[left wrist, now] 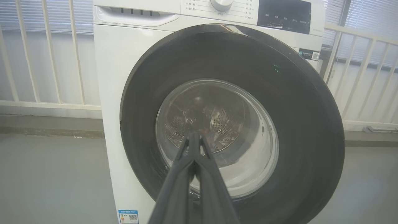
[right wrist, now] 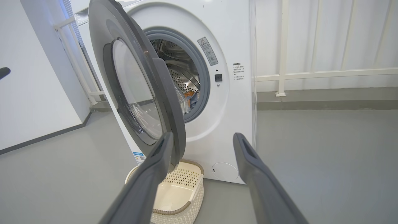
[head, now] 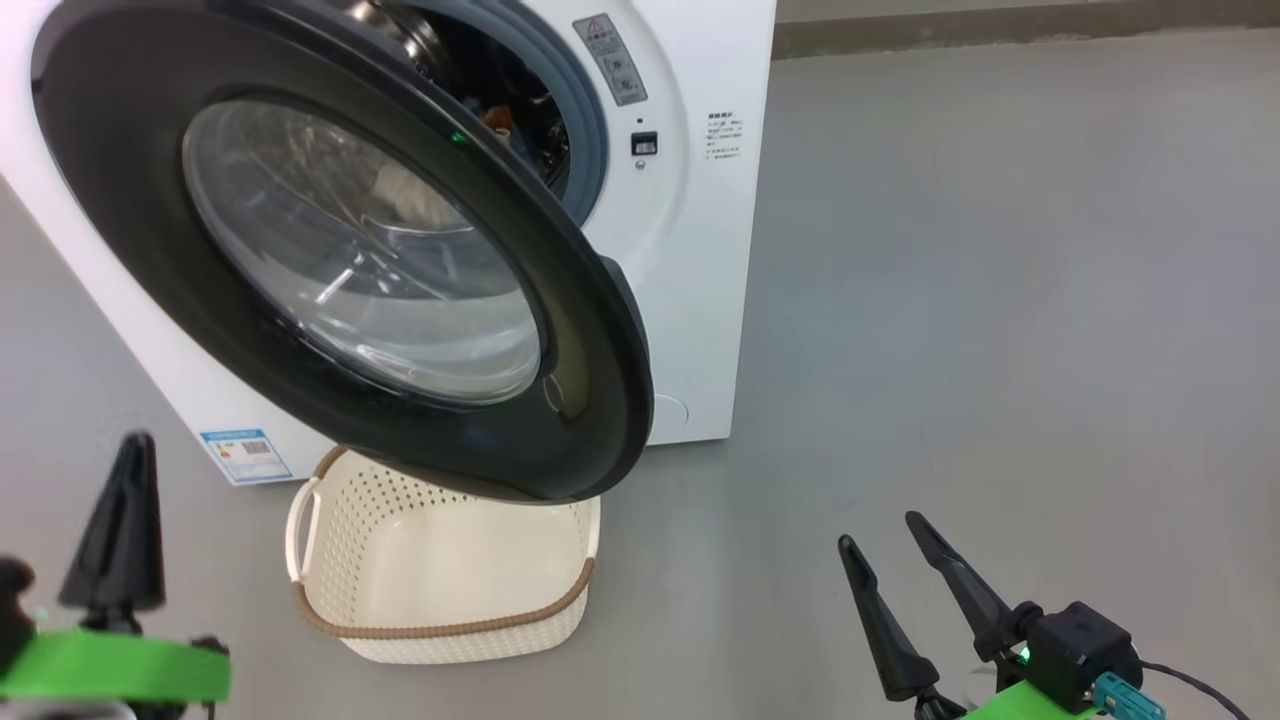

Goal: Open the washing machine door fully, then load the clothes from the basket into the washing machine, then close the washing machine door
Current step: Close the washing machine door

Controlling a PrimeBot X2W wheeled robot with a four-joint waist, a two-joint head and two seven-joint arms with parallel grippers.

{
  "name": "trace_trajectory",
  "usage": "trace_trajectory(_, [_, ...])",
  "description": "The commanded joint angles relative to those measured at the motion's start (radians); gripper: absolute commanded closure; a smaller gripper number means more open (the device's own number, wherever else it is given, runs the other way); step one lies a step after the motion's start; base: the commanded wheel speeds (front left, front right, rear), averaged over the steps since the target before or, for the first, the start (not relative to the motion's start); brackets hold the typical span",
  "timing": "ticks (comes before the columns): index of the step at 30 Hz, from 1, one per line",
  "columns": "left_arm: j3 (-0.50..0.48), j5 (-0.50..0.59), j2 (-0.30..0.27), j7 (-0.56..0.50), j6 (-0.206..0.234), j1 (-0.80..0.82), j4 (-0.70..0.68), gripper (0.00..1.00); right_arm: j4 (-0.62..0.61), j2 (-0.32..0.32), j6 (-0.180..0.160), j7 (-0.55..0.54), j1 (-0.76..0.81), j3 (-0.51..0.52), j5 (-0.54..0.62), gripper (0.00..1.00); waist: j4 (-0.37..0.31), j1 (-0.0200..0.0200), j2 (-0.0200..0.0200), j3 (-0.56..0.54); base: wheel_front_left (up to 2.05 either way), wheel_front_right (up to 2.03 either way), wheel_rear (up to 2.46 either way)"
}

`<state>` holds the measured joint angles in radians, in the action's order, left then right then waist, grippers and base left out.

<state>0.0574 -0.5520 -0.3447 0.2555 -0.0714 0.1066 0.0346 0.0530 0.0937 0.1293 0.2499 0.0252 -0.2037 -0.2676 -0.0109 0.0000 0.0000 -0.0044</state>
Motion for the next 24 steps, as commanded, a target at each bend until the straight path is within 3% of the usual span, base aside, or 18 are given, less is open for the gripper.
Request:
trace_trajectory(1, [-0.054,0.032,-0.017,0.006,0.010,0.001,-0.044,1.00,-0.029,-0.003,0.001,0.012,-0.017,-0.026,-0.013,0.00,-0.006,0.0000,0.0000,-0.007,0.00,0.00,0.00])
trace_trajectory(5, [-0.080,0.091,0.011,0.006,0.035,-0.069,-0.076,1.00,-0.031,-0.006,0.001,0.012,-0.013,-0.027,-0.011,0.00,-0.010,0.0000,0.0000,-0.015,0.00,0.00,0.00])
trace_trajectory(7, [-0.086,0.121,0.024,0.006,0.043,-0.096,-0.089,0.76,-0.032,-0.007,0.001,0.012,-0.008,-0.024,-0.009,0.00,-0.010,0.0000,0.0000,-0.018,0.00,0.00,0.00])
trace_trajectory(8, [-0.093,0.136,0.032,0.006,0.052,-0.109,-0.091,0.53,-0.033,-0.008,0.001,0.012,-0.006,-0.021,-0.007,0.00,-0.011,0.0000,0.0000,-0.018,0.00,0.00,0.00])
trace_trajectory(9, [-0.092,0.153,0.036,0.006,0.057,-0.126,-0.090,0.20,-0.034,-0.008,0.001,0.012,-0.004,-0.018,-0.004,0.00,-0.011,0.0000,0.0000,-0.019,0.00,0.00,0.00])
trace_trajectory(10, [-0.096,0.163,0.045,0.006,0.065,-0.140,-0.094,0.00,-0.036,-0.009,0.001,0.012,-0.001,-0.013,-0.002,0.00,-0.011,0.0000,0.0000,-0.020,0.00,0.00,0.00])
trace_trajectory(15, [-0.100,0.215,0.077,0.006,0.100,-0.201,-0.099,0.00,-0.043,-0.010,0.001,0.012,0.014,0.008,0.007,0.00,-0.013,0.0000,0.0000,-0.020,0.00,0.00,0.00])
trace_trajectory(24, [-0.079,0.256,0.118,0.006,0.111,-0.251,-0.076,0.00,-0.048,-0.008,0.001,0.012,0.024,0.025,0.015,0.00,-0.019,0.0000,0.0000,-0.016,0.00,0.00,0.00])
